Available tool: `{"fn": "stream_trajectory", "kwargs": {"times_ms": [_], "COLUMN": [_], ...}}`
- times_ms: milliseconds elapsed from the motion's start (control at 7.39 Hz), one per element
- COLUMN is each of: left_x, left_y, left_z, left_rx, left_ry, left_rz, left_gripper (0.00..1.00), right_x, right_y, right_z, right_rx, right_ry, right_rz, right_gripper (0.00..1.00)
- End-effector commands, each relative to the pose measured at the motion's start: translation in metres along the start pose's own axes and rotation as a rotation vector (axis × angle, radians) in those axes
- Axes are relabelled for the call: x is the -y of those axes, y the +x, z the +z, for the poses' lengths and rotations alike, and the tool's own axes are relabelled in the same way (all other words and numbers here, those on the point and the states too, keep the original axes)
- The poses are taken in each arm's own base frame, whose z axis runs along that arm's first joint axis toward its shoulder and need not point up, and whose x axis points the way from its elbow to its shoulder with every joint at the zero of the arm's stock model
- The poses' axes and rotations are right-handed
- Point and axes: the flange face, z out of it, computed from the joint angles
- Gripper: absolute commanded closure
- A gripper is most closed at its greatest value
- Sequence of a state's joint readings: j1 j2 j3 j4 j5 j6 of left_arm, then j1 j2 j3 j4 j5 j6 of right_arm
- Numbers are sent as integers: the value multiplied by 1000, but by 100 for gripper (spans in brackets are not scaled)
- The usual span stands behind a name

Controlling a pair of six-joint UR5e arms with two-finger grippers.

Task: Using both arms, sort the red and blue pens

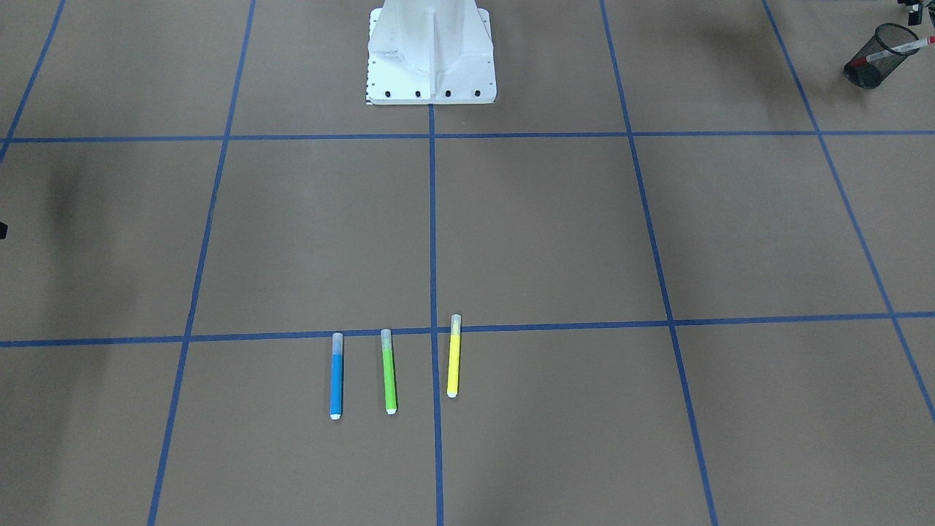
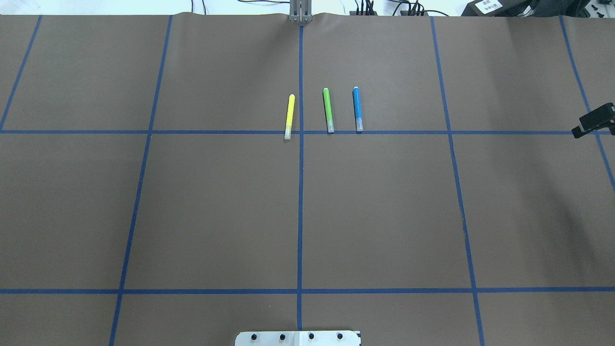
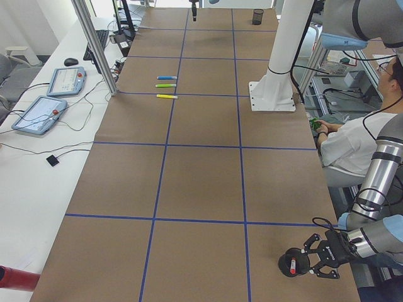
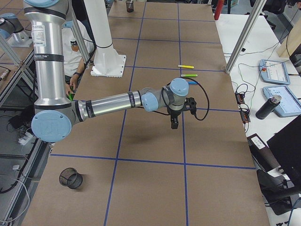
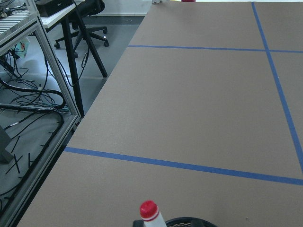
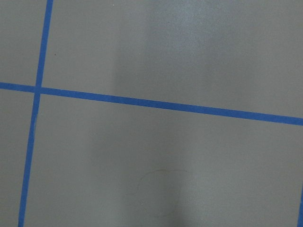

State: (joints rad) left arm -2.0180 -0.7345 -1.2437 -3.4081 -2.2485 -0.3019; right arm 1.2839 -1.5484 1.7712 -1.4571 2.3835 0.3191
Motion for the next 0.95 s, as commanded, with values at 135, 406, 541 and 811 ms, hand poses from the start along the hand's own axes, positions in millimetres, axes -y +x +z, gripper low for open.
{"fn": "stream_trajectory", "kwargs": {"times_ms": [135,406,541,811], "left_x": [90,176,225,314], "left_y": [-12,8,30,69], "left_z": [64,77,72,104], "left_rx": [-140,-176,-176,-201], "left_ry": [-40,-82,-113,-226], "left_rz": [-6,-38,-58,-38], "left_gripper": [30,30,30,30], "right_x": [0,1,1,1], "right_y": [0,-4,-10,-25], "right_z": [2,1,6,13], "right_rx": [0,3,8,21], "right_ry": [-4,-2,1,12], "right_rz": [0,27,35,71], "right_gripper": [0,0,0,0]}}
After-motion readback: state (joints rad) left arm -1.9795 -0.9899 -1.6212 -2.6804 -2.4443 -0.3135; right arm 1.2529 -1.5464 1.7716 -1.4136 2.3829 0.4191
